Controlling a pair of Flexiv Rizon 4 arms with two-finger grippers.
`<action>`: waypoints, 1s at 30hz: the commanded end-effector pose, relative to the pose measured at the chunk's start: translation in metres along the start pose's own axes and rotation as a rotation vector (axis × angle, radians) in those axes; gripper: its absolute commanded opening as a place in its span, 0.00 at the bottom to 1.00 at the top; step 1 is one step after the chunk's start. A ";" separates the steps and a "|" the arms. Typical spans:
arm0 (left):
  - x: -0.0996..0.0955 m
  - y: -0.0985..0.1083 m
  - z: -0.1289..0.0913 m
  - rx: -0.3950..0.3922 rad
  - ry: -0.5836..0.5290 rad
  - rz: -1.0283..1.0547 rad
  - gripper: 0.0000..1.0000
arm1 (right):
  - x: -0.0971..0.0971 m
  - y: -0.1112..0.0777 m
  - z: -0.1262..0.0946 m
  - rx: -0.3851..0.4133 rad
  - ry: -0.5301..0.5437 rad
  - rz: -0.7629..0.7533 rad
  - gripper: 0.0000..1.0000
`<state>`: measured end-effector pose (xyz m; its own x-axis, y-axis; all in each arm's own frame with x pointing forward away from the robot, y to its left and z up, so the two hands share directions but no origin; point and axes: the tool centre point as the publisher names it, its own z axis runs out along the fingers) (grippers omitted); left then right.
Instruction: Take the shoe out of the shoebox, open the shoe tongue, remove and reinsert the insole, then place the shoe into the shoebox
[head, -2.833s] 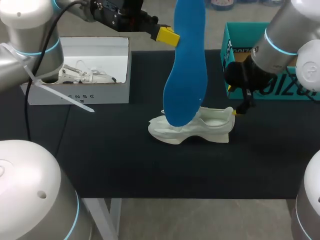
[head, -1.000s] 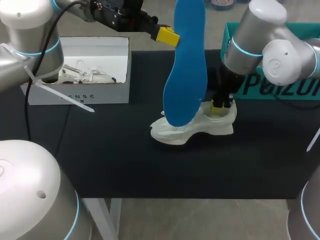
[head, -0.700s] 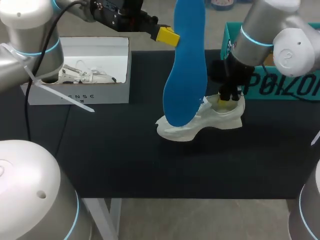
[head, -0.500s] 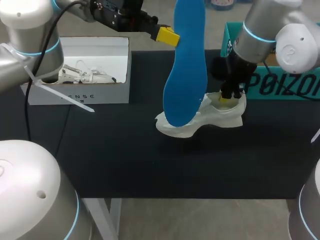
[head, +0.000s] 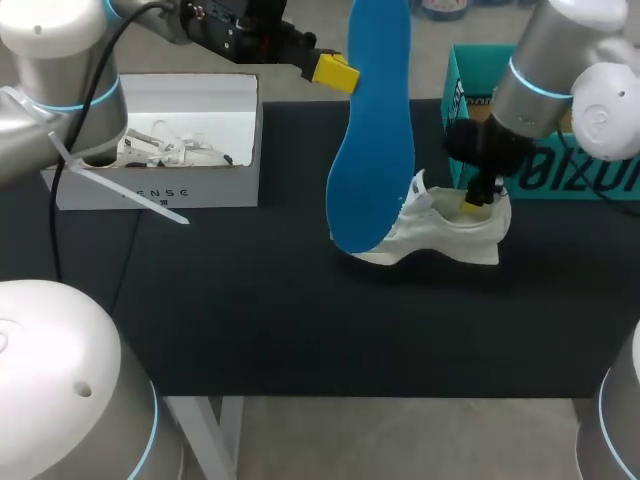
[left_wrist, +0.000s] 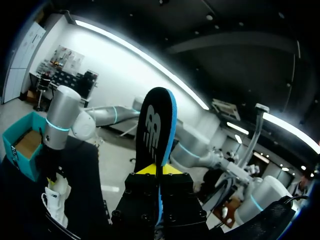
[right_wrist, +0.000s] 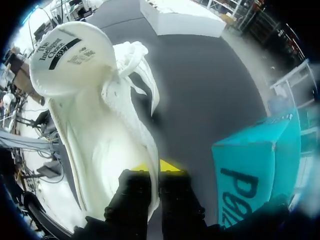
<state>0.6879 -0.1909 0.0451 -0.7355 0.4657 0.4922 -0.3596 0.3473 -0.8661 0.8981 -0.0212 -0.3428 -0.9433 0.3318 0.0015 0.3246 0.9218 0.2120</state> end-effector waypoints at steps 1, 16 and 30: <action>0.001 0.001 0.000 0.000 -0.002 -0.001 0.00 | 0.026 -0.008 -0.016 -0.184 -0.199 0.948 0.00; 0.001 0.001 0.000 0.000 -0.002 -0.001 0.00 | 0.028 -0.008 -0.017 -0.183 -0.219 1.061 0.00; 0.001 0.001 0.000 0.000 -0.002 -0.001 0.00 | 0.105 -0.037 -0.014 -0.262 -0.480 1.336 0.00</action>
<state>0.6879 -0.1909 0.0451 -0.7355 0.4656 0.4922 -0.3597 0.3473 -0.8660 0.8112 -0.0135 -0.3453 -0.2453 0.9671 0.0677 0.9197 0.2101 0.3317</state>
